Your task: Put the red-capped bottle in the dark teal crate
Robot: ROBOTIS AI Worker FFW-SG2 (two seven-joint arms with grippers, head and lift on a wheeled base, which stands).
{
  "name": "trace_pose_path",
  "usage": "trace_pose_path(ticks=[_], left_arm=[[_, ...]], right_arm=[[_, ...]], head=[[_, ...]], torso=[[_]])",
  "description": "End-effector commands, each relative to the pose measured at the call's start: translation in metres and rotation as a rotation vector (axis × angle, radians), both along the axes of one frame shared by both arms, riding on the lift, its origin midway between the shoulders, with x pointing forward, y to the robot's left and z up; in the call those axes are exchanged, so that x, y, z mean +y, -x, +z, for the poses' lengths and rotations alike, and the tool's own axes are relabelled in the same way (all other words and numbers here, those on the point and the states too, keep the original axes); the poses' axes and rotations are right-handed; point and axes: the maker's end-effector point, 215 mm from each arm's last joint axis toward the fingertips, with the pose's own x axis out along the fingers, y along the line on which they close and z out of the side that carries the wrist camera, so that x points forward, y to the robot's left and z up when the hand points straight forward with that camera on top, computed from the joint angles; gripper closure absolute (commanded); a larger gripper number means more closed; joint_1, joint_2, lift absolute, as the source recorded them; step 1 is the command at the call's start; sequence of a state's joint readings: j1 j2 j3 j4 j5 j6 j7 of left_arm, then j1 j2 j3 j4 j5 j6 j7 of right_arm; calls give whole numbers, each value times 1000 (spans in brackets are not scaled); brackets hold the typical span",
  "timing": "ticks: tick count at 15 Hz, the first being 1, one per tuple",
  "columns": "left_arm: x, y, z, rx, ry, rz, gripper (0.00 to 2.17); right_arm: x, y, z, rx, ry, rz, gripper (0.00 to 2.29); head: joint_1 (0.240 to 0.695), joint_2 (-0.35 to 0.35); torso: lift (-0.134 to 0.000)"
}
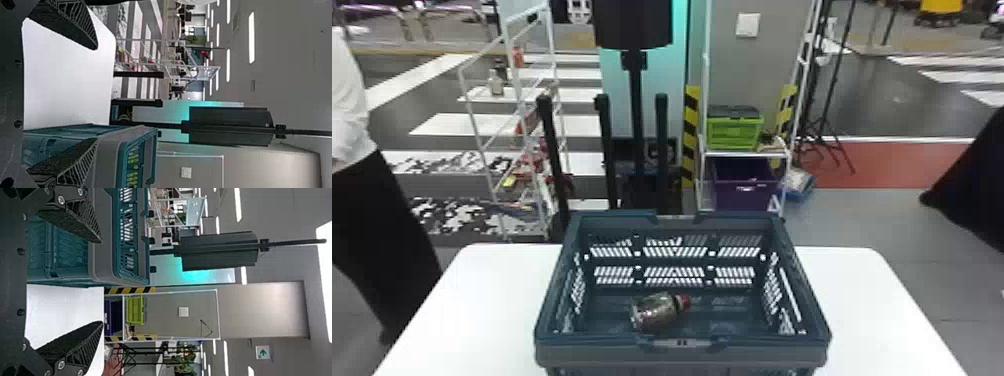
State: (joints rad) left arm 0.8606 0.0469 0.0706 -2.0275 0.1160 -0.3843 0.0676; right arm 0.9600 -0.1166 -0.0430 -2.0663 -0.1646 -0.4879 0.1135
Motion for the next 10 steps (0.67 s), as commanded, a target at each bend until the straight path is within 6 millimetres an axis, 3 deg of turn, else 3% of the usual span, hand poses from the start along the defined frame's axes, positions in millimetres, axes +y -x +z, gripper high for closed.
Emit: trace_pose_path(ticks=[1,10], left_arm=[[1,0,5,-17,3,6,46],[1,3,13,-46,-9,8,46]], right_arm=[[1,1,-1,4,2,3,151],[7,2,-5,18,1,13,151]], head=[[499,0],[499,0]], torso=[[0],[0]])
